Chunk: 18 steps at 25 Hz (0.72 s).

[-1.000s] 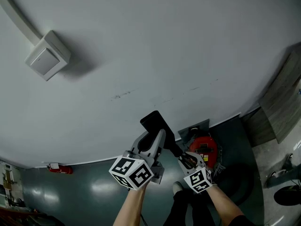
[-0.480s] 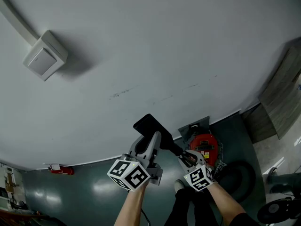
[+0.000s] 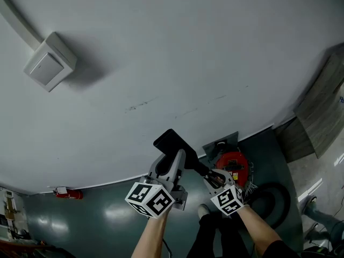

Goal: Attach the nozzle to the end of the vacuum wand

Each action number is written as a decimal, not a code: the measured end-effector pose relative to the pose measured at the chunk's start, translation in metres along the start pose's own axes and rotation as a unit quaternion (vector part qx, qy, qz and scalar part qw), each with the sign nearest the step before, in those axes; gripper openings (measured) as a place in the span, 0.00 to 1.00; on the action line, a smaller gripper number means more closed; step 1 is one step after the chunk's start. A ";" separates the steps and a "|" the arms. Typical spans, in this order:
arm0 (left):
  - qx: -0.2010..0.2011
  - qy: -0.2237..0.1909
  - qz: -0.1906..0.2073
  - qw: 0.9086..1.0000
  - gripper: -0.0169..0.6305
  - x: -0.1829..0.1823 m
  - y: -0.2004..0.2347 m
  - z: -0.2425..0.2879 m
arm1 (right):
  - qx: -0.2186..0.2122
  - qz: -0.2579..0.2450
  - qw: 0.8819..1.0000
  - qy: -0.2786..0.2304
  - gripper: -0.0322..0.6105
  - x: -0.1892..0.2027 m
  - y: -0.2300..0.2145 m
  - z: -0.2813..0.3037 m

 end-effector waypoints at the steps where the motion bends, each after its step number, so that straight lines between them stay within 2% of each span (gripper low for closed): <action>1: 0.003 0.002 0.007 1.000 0.16 0.000 -0.001 0.003 | 0.001 0.000 1.000 -0.001 0.29 0.000 -0.002 0.000; 3: 0.008 0.012 0.030 0.999 0.16 0.001 -0.003 0.008 | 0.002 0.000 1.000 -0.006 0.29 -0.001 -0.008 0.001; 5: 0.007 0.017 0.043 0.999 0.21 0.004 -0.005 0.007 | 0.004 0.004 1.000 -0.008 0.29 -0.002 -0.014 0.001; 7: -0.002 0.010 0.045 0.999 0.26 0.004 -0.004 0.000 | 0.004 0.008 1.000 -0.006 0.29 -0.002 -0.022 0.002; 11: -0.020 0.005 0.046 0.999 0.26 0.004 0.001 -0.020 | -0.006 0.012 1.000 -0.001 0.29 -0.005 -0.034 0.011; 18: -0.035 0.014 0.038 0.999 0.26 0.016 0.003 -0.052 | -0.028 0.009 1.000 0.003 0.29 -0.004 -0.029 0.028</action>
Point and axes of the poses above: the fingertips, and each gripper's own axes: z forward along the fingers, y to its left, x out of its underside, the point moved 7 cm from there along -z, backward along the fingers, and after that the axes turned 2 degrees about -y, right-handed, at the moved point
